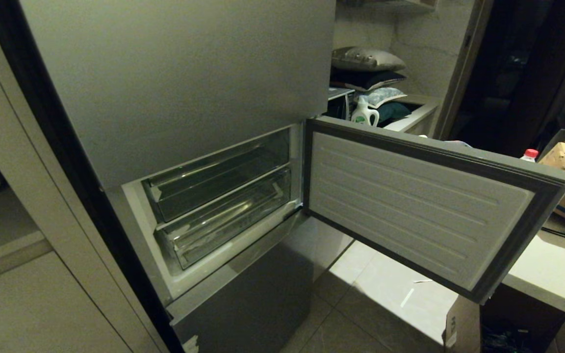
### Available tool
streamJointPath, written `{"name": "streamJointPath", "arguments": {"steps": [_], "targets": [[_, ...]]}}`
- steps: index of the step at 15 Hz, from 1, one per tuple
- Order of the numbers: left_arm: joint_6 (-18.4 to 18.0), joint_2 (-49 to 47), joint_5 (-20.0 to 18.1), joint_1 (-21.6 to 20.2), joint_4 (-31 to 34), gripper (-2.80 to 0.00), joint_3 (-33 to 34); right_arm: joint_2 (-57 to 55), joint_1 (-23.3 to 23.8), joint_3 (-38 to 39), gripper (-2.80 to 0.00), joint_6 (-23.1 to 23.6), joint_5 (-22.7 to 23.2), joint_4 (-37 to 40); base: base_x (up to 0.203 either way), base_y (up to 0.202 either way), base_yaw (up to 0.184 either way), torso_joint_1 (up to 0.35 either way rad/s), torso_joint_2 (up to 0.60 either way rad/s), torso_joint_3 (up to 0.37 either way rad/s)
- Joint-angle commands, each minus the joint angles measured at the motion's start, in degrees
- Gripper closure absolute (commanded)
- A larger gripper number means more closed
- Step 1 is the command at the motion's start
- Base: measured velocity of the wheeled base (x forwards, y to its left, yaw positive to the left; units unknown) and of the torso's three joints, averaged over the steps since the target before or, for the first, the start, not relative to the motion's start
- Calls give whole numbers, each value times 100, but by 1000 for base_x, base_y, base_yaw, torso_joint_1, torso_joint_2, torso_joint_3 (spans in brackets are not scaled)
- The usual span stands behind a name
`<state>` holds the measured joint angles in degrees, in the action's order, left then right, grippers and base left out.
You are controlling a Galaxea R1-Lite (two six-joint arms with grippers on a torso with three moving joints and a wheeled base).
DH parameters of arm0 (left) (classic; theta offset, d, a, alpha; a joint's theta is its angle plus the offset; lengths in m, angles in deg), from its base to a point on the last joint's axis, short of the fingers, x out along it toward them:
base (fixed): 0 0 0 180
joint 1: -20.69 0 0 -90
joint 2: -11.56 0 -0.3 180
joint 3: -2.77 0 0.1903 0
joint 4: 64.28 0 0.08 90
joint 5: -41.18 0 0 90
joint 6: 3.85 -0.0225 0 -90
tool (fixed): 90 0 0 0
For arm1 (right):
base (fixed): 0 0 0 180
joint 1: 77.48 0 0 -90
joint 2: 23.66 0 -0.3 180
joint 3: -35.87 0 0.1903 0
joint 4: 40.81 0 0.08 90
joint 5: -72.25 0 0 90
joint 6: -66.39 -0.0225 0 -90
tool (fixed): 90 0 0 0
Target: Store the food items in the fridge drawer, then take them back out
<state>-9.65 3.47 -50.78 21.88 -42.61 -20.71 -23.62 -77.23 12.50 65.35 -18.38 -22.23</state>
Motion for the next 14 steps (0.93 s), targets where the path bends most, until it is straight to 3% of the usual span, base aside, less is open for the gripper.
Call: {"name": "streamJointPath", "arguments": {"steps": [1,6,14], "targets": [[-8,877,48,-46,106,0,7,3,-7,176,0,16,2,-4,0,0,0,0,0,0],[624,801,187,-75,170,0,11,4,-7,176,0,7,2,-4,0,0,0,0,0,0],[607,809,187,-84,170,0,11,2,-7,176,0,-2,2,-4,0,0,0,0,0,0]]}}
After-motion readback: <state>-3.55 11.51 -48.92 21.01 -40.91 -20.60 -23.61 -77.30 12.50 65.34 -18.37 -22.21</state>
